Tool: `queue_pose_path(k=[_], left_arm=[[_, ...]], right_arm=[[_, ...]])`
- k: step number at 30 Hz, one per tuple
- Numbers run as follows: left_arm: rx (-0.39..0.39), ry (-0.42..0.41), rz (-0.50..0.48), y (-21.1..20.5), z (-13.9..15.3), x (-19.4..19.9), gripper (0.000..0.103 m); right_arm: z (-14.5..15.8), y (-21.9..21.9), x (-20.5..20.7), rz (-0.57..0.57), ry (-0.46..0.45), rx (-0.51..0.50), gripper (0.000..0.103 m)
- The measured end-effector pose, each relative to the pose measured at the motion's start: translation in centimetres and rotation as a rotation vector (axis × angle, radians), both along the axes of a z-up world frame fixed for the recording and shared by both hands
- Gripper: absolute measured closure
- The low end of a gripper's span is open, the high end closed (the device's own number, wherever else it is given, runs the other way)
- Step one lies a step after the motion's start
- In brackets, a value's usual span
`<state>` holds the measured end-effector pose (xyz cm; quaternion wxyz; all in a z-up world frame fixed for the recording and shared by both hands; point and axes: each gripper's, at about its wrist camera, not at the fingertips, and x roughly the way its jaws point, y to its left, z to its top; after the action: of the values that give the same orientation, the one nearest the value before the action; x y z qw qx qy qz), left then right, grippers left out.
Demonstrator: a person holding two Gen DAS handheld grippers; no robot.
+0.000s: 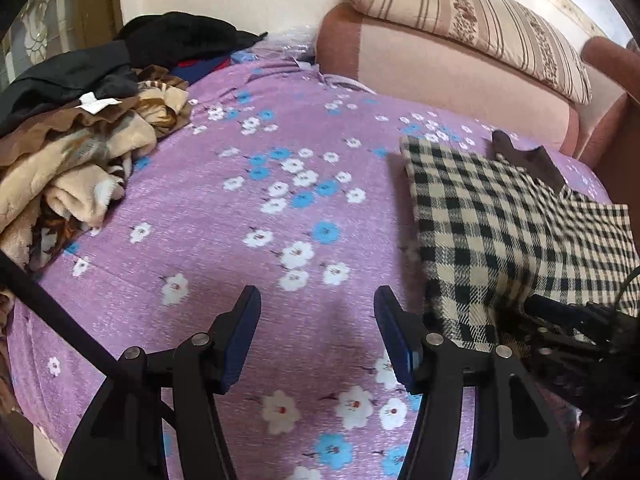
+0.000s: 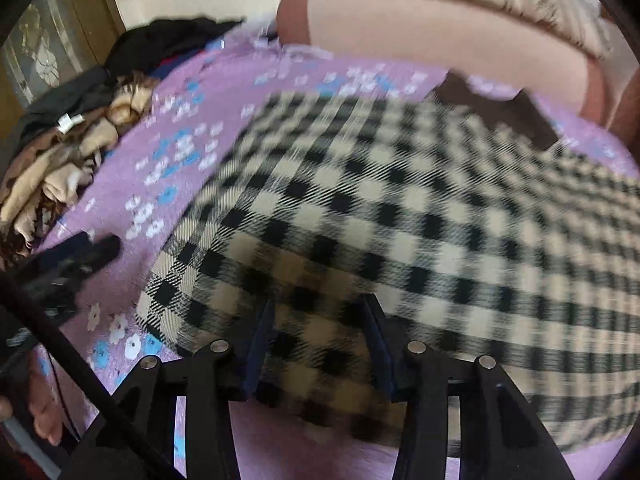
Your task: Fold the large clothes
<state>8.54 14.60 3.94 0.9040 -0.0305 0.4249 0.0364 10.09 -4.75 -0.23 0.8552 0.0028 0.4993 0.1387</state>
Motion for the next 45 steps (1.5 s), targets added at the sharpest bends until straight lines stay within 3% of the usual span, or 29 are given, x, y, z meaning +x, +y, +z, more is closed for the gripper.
queue_pose_path(k=[7, 23, 31, 45], left_arm=[[-0.051, -0.015, -0.002, 0.8, 0.7, -0.5, 0.04], [-0.022, -0.012, -0.026, -1.0, 1.0, -1.0, 0.04], [-0.001, -0.011, -0.042, -2.2, 1.2, -1.1, 0.039], [0.061, 0.01, -0.087, -4.9, 0.5, -1.1, 0.039]], right_arm=[[0.1, 1.8, 0.3, 0.044, -0.006, -0.038, 0.052], [1.3, 3.6, -2.1, 0.113, -0.04, 0.029, 0.052], [1.5, -1.0, -1.8, 0.0, -0.063, 0.027, 0.052], [0.2, -17.1, -3.7, -0.317, -0.069, -0.051, 0.052]])
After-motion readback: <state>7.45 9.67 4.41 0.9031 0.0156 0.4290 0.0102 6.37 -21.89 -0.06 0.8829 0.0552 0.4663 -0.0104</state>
